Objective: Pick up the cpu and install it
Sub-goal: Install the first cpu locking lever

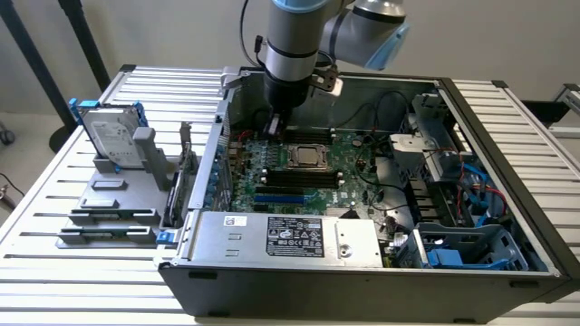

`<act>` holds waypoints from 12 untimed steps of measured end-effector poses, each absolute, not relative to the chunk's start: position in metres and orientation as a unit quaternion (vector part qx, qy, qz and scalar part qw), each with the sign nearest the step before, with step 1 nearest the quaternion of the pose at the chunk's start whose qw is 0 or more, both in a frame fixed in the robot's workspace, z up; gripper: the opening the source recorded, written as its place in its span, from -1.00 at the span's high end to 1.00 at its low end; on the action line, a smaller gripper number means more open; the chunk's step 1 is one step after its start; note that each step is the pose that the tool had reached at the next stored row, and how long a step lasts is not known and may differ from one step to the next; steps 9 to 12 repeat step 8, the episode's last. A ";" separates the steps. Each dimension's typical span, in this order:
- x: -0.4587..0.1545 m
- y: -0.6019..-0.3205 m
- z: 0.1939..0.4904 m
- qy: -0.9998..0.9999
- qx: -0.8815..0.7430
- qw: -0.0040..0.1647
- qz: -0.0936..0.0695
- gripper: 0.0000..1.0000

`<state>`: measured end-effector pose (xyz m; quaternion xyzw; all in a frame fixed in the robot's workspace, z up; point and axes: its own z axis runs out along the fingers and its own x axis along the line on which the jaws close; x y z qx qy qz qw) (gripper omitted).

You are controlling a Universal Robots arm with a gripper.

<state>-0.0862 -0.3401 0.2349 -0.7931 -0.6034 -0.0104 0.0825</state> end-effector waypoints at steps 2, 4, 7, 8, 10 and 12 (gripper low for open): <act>-0.086 -0.340 0.235 -0.605 -0.792 0.082 -0.010 0.79; -0.086 -0.340 0.235 -0.605 -0.792 0.082 -0.010 0.79; -0.086 -0.340 0.235 -0.605 -0.792 0.082 -0.010 0.79; -0.086 -0.340 0.235 -0.605 -0.792 0.082 -0.010 0.79; -0.086 -0.340 0.235 -0.605 -0.792 0.082 -0.010 0.79; -0.086 -0.340 0.235 -0.605 -0.792 0.082 -0.010 0.79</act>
